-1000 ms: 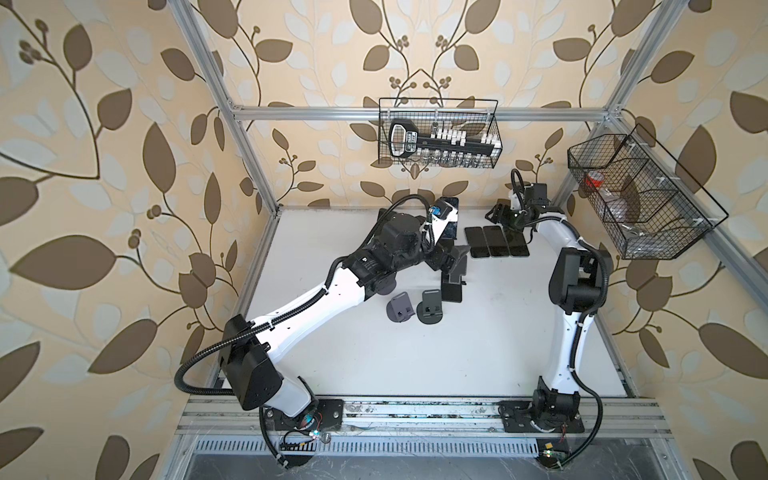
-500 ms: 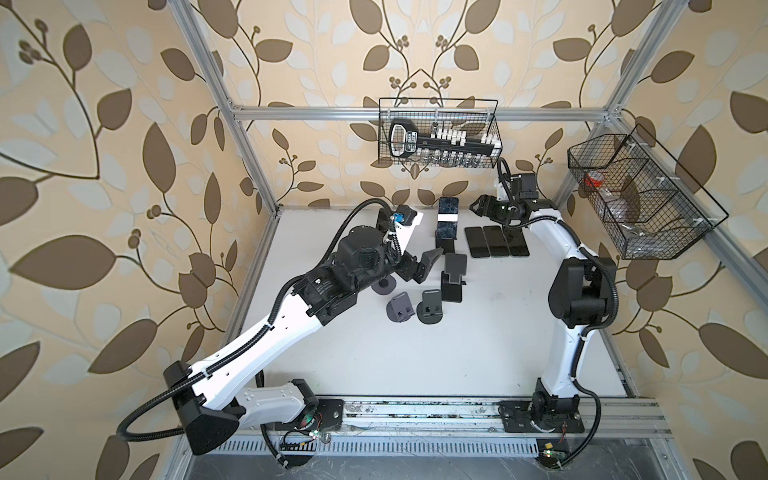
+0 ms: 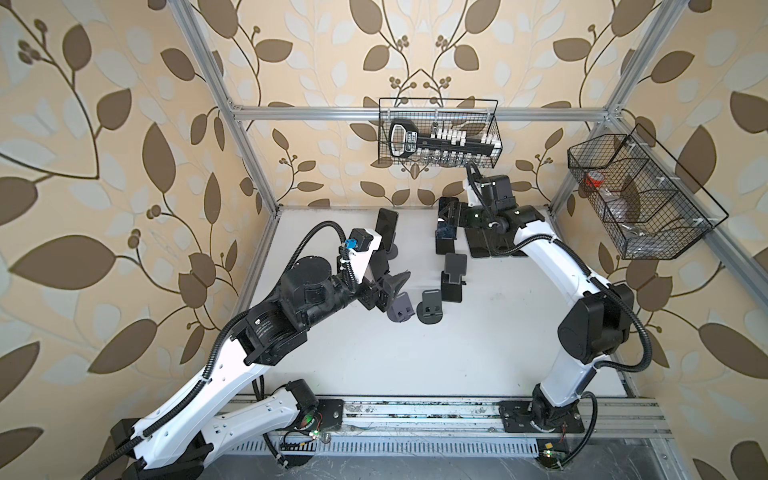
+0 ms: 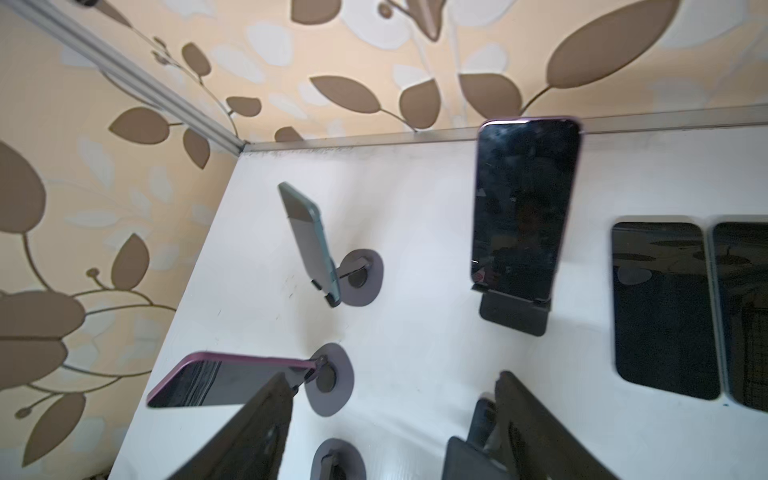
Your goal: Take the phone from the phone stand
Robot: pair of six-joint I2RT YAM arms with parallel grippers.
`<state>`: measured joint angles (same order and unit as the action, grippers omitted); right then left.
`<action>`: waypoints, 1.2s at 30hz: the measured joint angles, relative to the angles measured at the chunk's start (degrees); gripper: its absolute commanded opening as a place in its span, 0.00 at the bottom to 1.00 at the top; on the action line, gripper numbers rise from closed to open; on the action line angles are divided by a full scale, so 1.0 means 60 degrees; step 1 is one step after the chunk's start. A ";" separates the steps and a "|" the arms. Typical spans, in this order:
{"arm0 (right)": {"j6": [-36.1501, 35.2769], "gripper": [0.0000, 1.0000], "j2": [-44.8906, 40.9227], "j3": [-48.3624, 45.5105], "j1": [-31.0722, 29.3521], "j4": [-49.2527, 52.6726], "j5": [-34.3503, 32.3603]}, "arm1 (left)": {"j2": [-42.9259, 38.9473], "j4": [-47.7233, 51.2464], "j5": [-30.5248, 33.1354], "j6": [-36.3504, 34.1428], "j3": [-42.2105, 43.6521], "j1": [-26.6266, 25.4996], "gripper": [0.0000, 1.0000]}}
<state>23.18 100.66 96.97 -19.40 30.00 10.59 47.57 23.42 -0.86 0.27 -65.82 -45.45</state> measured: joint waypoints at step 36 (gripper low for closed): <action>-0.0583 0.72 -0.5144 -0.6375 -0.3308 -0.4768 -0.0007 | -0.4823 0.1512 0.2255 0.0729 0.5169 0.0000 0.98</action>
<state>19.68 69.80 58.72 -39.24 1.39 10.55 18.63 32.49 12.67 4.64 -34.81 -45.45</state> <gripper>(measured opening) 0.733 0.979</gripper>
